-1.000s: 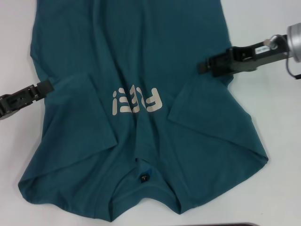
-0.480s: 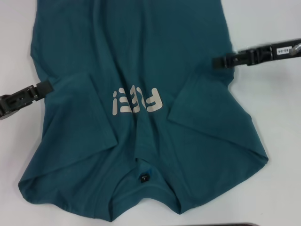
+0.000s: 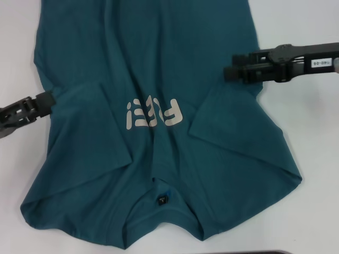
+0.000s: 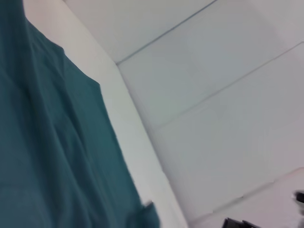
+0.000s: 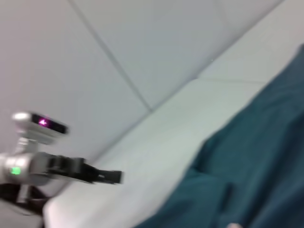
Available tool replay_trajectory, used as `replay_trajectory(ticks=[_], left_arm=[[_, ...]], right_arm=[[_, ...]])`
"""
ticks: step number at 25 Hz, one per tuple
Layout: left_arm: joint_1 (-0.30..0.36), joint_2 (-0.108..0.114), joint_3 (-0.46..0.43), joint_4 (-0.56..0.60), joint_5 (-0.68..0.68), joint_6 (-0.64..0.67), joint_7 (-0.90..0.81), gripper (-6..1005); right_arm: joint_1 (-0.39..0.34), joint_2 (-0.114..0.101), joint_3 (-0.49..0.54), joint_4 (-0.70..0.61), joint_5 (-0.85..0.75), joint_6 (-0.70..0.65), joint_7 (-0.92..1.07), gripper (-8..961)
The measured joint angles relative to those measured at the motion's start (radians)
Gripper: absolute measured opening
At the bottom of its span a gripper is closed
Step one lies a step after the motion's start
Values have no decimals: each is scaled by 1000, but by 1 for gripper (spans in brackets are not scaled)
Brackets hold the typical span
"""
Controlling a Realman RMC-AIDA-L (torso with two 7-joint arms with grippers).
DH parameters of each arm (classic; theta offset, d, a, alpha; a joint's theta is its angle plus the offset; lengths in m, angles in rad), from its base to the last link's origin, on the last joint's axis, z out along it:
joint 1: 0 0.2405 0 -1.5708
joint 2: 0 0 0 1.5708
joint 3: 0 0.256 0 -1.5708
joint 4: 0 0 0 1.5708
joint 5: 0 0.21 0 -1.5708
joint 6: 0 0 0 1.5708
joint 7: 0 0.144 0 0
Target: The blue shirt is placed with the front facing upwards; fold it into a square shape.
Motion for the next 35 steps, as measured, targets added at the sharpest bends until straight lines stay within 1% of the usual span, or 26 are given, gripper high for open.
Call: replay_trajectory(ticks=[2,5,9,12,16,19,23,27,32,35], left_arm=[[3,15,2,1,10,42,-51,941],[25,34,3,-1,20,79,-135,940],[71,56,2,-4,22,85,-191,939],[97,64,2,-10,42,91,-211,939],[116,67,1,-14,102,105,-227,938],[119,66,0,-17,136,105,-231,938],[125,63,1,-25,181,103,-217,937],[139,60,-1,-26,185,92,-144,937],[144,58,-1,-26,199,79,-109,936],[151,56,-2,-27,182,67,-77,935]], right_arm=[[5,-3,29,-1,5,-60,40,746],[5,-3,37,-1,5,-65,63,742],[0,-3,66,7,6,-23,120,739],[-3,0,94,10,5,33,160,739],[-9,-1,127,39,4,84,197,739],[-10,-6,133,59,5,96,199,739],[-12,-6,137,62,6,103,200,739],[-14,-5,142,63,6,104,201,738],[-16,-2,157,65,7,110,198,738],[-16,0,160,66,7,116,196,738]])
